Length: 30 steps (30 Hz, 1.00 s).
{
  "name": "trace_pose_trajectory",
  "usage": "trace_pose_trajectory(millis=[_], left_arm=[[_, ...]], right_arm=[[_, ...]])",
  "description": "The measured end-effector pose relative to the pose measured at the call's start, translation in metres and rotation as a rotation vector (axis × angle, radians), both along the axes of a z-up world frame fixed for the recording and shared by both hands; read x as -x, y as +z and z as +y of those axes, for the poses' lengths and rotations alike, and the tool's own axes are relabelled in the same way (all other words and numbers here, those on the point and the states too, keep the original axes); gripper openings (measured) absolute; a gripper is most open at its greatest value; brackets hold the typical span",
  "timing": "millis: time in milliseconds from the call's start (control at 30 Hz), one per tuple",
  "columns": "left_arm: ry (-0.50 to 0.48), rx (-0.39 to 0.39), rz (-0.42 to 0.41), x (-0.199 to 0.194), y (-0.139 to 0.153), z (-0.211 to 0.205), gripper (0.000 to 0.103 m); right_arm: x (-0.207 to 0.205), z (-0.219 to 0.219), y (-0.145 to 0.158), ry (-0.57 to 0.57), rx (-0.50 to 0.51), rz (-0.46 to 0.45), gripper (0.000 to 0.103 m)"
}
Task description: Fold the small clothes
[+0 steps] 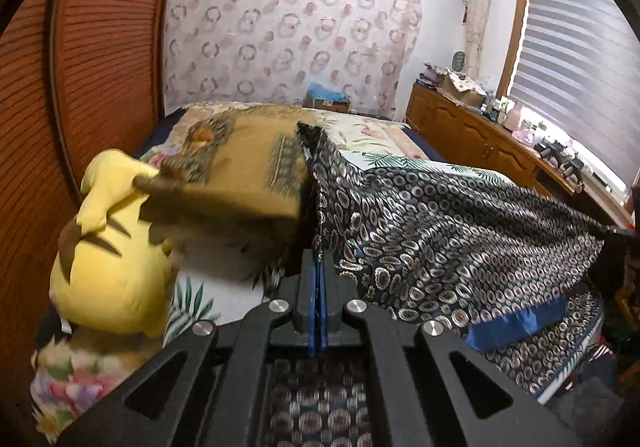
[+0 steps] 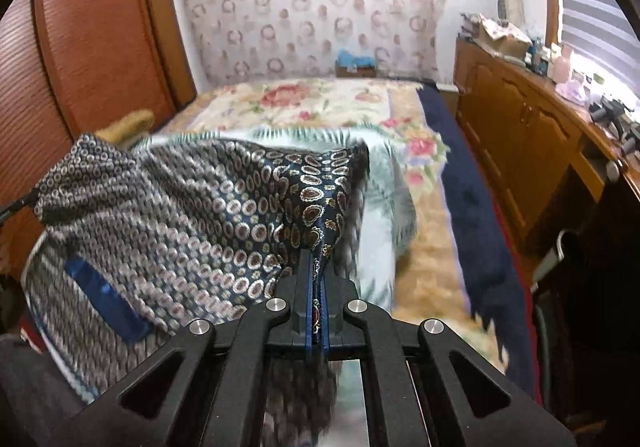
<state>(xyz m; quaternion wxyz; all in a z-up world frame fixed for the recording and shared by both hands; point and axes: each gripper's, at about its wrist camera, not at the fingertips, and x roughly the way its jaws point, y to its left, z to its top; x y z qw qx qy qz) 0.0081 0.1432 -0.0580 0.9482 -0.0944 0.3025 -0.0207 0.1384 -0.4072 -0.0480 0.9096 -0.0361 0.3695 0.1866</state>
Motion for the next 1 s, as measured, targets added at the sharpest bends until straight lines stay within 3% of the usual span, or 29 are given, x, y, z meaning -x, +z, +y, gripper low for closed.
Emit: trace_pose_trajectory(millis=[233,333,533,600,633,800,1000], left_arm=[[0.051,0.01,0.047,0.028,-0.016,0.013,0.0],[0.05,0.011,0.097,0.027,-0.031,0.012,0.002],[0.05,-0.044,0.14,0.024,-0.04,0.007,0.024],[0.05,-0.054,0.148,0.023,-0.042,0.007,0.025],[0.051,-0.06,0.155,0.022,-0.043,0.007,0.026],[0.049,-0.082,0.197,0.018,-0.056,0.006,0.029],[0.05,-0.079,0.244,0.02,-0.068,0.011,0.03]], right_arm=[[0.044,-0.016,-0.001,-0.005,0.009,0.037,0.0],[0.053,-0.011,-0.016,0.007,0.043,0.076,0.0],[0.044,-0.006,-0.035,-0.013,0.096,0.092,0.027],[0.041,-0.005,-0.03,-0.016,0.09,0.07,0.049],[0.042,-0.004,-0.027,-0.016,0.091,0.052,0.053],[0.029,0.005,-0.012,-0.008,0.093,-0.008,0.056],[0.009,0.028,-0.016,-0.017,0.123,-0.051,0.056]])
